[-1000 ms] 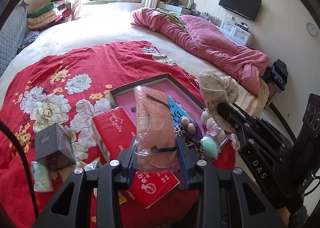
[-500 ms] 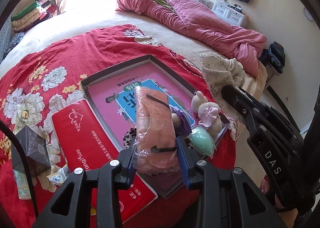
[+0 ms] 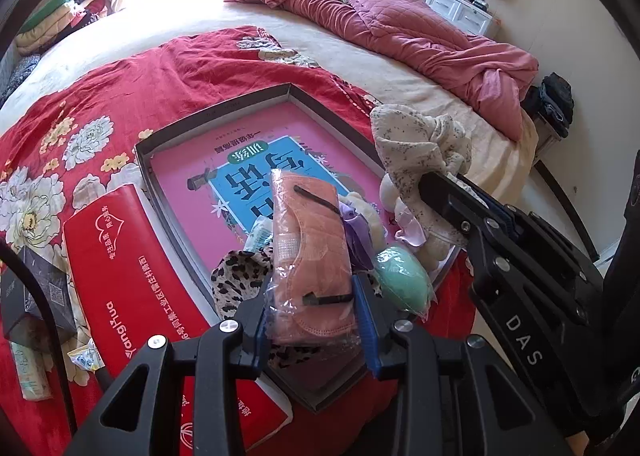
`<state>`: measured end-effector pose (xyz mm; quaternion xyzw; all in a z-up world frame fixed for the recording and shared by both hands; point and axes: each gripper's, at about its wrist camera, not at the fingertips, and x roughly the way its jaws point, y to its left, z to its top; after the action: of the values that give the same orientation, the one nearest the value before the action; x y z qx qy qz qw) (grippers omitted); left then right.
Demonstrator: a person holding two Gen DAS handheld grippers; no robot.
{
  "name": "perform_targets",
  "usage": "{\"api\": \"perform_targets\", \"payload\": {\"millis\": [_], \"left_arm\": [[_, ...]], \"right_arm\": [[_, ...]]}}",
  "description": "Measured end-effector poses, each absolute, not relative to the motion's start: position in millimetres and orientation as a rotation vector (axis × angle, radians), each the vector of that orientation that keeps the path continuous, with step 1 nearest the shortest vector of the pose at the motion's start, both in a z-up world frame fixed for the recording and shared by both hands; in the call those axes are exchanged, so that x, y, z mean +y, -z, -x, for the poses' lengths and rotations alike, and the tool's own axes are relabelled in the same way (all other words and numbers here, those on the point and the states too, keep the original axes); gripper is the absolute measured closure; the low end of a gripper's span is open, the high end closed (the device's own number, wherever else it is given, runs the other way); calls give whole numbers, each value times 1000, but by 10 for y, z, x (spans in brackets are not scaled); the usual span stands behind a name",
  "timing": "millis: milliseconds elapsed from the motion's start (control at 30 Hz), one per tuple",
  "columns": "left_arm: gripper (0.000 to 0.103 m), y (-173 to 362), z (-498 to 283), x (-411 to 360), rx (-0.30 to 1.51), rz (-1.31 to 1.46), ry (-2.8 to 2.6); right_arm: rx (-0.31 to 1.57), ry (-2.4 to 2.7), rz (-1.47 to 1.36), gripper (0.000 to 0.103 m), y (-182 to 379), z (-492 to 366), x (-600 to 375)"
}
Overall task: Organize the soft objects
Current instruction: 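Carry the pink packet with the left tool while the right tool carries the scrunchie to the tray, then open the left tool over the tray while the right tool releases the scrunchie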
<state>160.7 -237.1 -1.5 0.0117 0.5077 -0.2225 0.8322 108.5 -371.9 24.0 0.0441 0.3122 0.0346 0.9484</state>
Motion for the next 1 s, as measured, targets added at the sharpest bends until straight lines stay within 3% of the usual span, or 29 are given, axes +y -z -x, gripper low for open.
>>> {"api": "perform_targets", "payload": {"millis": [533,1000], "left_arm": [[66,70,-1617,-2357,1089,-31,454],[66,98,-1632,-2369,1097,-46,433]], "right_arm": [[718,-101,-87,89,41,-1288,-3704],[791,-128,-212,81,220,-1357,-3842]]}}
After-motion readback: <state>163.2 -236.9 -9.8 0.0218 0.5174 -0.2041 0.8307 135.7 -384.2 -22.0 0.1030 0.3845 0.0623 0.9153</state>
